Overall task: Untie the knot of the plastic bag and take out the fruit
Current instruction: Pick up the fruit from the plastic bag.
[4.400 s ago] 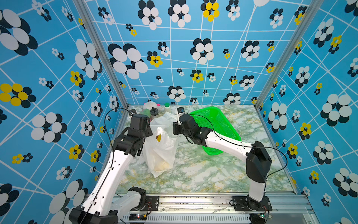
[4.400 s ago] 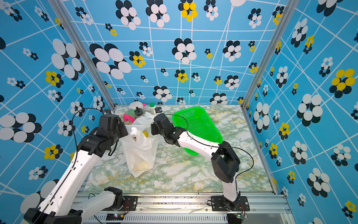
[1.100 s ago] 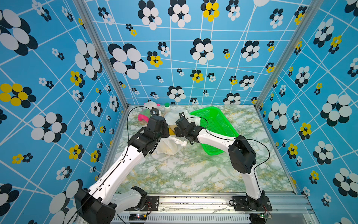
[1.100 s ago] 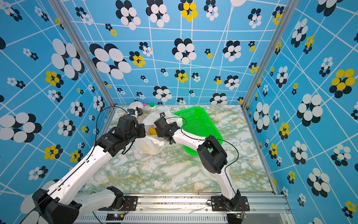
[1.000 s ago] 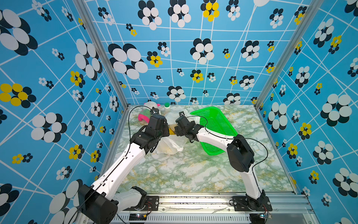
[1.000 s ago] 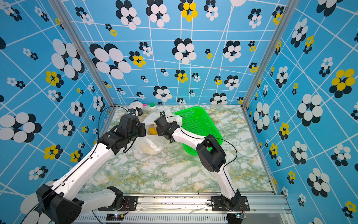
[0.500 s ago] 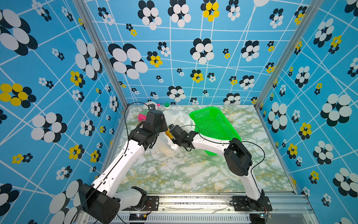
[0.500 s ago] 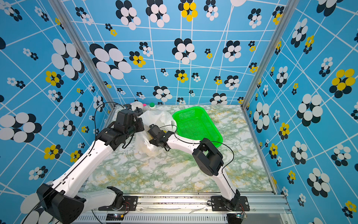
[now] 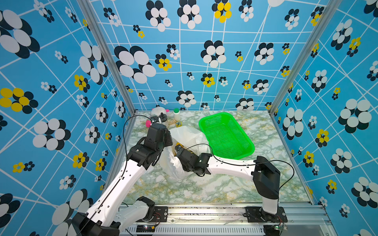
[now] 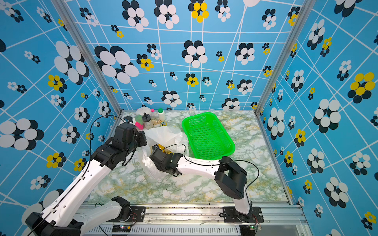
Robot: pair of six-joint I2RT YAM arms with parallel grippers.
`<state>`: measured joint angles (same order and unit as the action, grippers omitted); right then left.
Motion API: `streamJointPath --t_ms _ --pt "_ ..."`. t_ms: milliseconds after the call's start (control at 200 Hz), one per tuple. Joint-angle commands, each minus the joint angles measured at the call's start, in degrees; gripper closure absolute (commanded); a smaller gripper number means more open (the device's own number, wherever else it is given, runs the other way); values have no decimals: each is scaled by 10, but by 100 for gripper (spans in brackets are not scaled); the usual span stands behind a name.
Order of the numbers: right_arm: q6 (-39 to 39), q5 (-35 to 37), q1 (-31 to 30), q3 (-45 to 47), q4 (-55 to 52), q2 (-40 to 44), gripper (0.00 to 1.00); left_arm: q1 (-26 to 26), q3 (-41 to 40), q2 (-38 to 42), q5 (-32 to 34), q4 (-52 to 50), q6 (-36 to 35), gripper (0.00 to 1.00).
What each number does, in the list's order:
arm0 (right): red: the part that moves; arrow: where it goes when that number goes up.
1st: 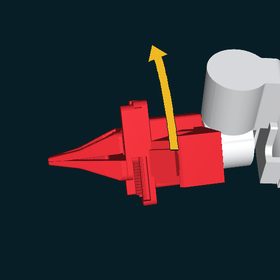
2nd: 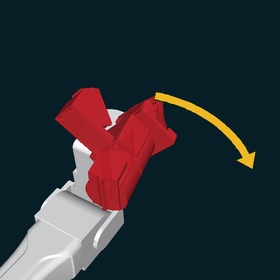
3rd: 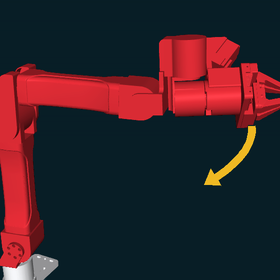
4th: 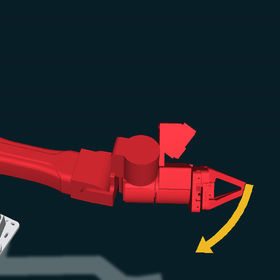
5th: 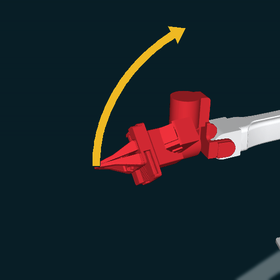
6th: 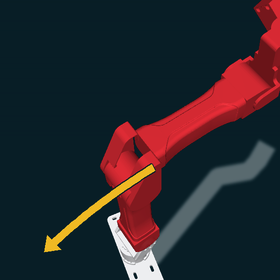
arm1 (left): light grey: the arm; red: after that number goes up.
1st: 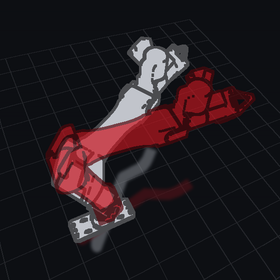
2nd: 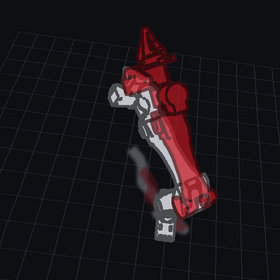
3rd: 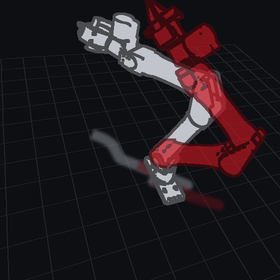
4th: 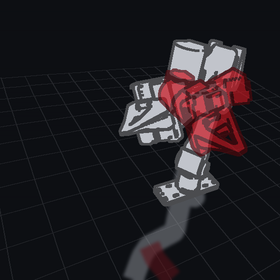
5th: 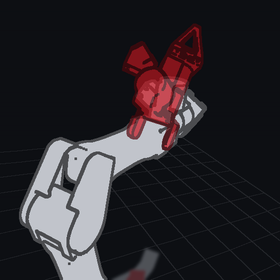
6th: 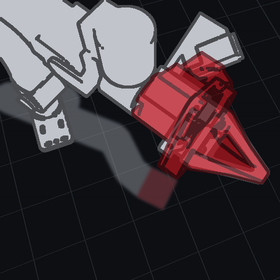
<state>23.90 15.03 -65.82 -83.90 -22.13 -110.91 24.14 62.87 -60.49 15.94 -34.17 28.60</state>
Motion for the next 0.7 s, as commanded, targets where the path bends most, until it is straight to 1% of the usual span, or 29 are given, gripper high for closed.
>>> streamJointPath --t_ms 0,160,305,395,460,545,695 --pt "27 66 17 -19 -2 -34 1 7 -52 17 17 -9 23 100" --pt "19 78 27 -32 37 -59 1 9 -112 40 29 -8 44 100" --pt "22 148 30 -33 40 -71 1 9 -129 62 57 -18 49 100" --pt "23 193 36 -14 45 -69 1 10 -139 67 56 -19 54 100" --pt "27 207 45 0 45 -67 1 14 -151 70 54 -16 60 100" --pt "30 195 57 7 39 -75 1 18 -164 69 47 -2 65 100" --pt "40 116 61 -16 21 -114 1 25 -158 62 45 12 65 100"
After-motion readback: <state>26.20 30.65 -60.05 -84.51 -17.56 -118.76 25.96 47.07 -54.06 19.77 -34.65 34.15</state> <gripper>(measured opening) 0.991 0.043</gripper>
